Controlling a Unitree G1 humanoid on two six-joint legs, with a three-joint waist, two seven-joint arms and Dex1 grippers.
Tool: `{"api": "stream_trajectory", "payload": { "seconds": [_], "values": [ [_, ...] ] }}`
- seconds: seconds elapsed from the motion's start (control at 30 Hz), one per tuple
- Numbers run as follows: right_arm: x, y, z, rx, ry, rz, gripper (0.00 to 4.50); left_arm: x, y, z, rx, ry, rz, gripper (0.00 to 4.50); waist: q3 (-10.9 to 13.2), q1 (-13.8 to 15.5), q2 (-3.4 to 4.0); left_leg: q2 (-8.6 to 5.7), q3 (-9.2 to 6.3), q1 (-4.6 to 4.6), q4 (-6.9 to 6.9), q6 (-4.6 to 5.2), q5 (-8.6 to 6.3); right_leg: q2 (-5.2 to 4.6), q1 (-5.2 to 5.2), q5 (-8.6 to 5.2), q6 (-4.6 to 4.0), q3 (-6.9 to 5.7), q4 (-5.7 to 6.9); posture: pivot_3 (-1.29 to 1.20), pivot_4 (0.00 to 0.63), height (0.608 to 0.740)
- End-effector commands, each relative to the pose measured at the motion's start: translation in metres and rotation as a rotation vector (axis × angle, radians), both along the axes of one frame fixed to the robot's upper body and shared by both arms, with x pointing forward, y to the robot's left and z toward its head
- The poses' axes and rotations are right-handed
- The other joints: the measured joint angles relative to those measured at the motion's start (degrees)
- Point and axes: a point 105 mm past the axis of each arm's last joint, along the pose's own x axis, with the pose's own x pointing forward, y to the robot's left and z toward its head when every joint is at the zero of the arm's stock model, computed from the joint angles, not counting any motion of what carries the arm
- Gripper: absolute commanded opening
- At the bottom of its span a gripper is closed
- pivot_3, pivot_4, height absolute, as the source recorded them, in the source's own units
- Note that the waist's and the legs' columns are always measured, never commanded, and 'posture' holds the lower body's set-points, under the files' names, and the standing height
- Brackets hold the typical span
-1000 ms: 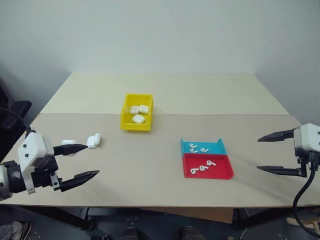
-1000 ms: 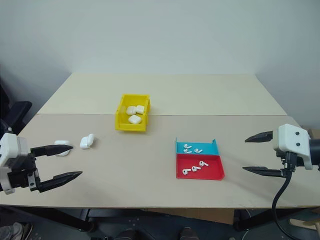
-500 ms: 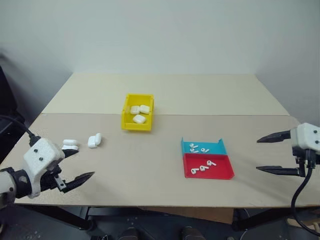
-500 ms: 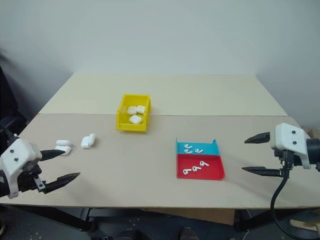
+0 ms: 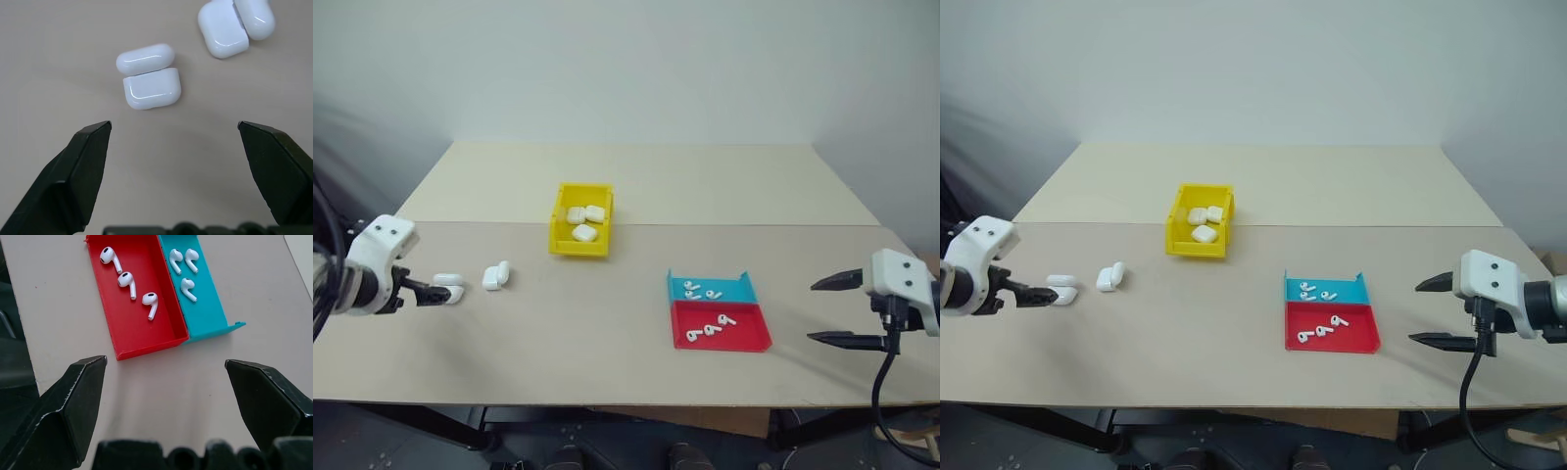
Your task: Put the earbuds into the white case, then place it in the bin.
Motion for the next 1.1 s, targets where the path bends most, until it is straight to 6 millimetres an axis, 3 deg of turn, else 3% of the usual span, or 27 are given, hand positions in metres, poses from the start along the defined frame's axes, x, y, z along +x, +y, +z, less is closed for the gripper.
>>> {"api": "stream_trajectory", "payload": {
  "seconds": [0.03,0.3,0.6,1.1],
  "values": [
    [0.001,0.004,0.007,-0.005,-0.028,-0.006,4.48,0.011,0.015,0.005,0.015,0.012,0.041,4.50,0.00,-0.11,0.00,0.00,0.01,-0.02,0.00,0.00,0.00,0.01,-0.03,-0.01,-0.02,0.01,-0.03,0.00,0.150,0.740],
    [0.003,0.006,0.003,0.010,-0.025,-0.039,4.48,0.027,0.034,-0.014,-0.021,0.110,0.087,4.50,0.01,0.12,-0.04,-0.02,0.00,-0.08,0.05,0.00,0.00,0.00,-0.07,-0.02,0.03,0.01,0.14,0.00,0.150,0.740],
    [0.008,0.004,0.001,0.009,-0.025,-0.060,4.48,0.042,0.018,-0.027,-0.160,0.195,0.070,4.50,0.00,0.21,-0.18,-0.02,-0.02,-0.12,0.20,0.00,0.00,0.00,-0.07,-0.06,0.10,0.01,0.23,0.00,0.150,0.740],
    [0.010,0.003,-0.006,0.015,-0.035,-0.105,4.48,0.050,0.022,-0.041,-0.098,0.234,0.072,4.50,0.03,0.09,-0.25,-0.02,-0.05,-0.17,0.22,0.00,0.00,0.00,-0.09,-0.07,0.13,-0.01,0.30,0.00,0.150,0.740]
  ]
}}
